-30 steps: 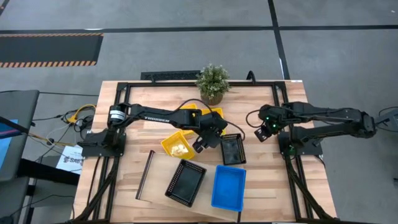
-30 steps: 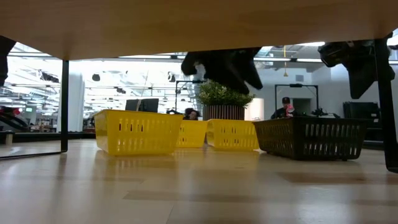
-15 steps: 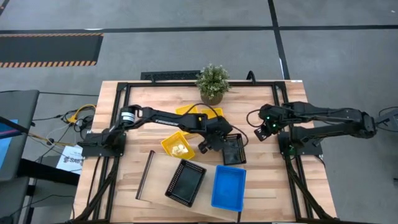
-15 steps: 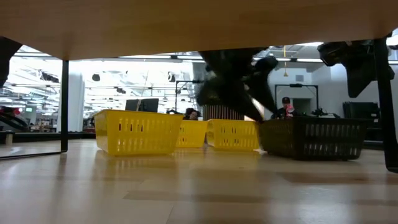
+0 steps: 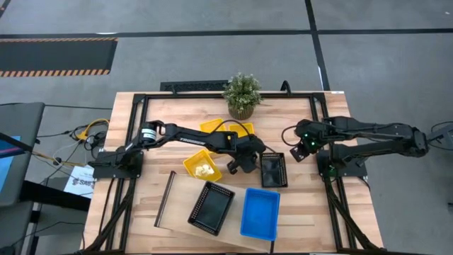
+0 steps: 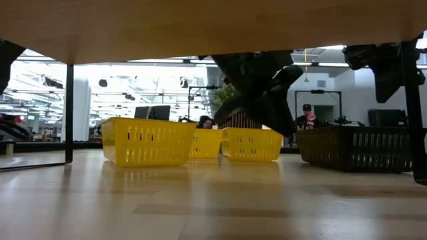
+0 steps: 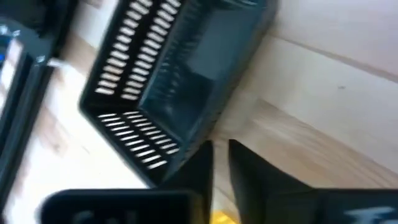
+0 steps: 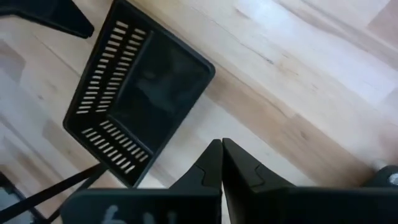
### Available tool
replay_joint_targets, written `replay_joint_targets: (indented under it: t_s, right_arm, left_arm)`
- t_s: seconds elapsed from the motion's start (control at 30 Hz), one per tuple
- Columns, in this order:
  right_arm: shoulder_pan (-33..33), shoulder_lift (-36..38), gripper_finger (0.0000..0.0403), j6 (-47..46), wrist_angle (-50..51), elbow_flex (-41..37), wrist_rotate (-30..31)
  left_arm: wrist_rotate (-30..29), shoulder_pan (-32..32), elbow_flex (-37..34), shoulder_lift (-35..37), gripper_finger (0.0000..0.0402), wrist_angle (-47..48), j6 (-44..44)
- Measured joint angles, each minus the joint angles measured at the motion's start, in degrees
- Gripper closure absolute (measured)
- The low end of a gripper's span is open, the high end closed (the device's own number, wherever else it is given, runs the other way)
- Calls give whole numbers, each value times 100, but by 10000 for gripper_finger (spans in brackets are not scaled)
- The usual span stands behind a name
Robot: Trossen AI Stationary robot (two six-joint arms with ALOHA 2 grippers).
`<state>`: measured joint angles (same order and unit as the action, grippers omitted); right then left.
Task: Stack baskets on shelf by color
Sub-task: Stack the black bin on top of the black bin on the shelf
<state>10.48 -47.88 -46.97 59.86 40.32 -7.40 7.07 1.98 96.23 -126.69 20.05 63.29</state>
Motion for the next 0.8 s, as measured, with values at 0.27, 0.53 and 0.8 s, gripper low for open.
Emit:
replay_joint_targets:
  t_s: [0.27,0.53,0.8]
  right_arm:
    - [-214,-195,394,-999,700,-140,-4]
    - [-716,-916,389,-1169,-100,-129,174]
    - [-722,-2104,391,-380,-2089,-129,15]
  left_arm:
    - [-900,51,0,289,372,-162,-887]
    - [-1097,76,5,914,295,155,-889]
    - [-1666,61,2,1132,225,929,-1089]
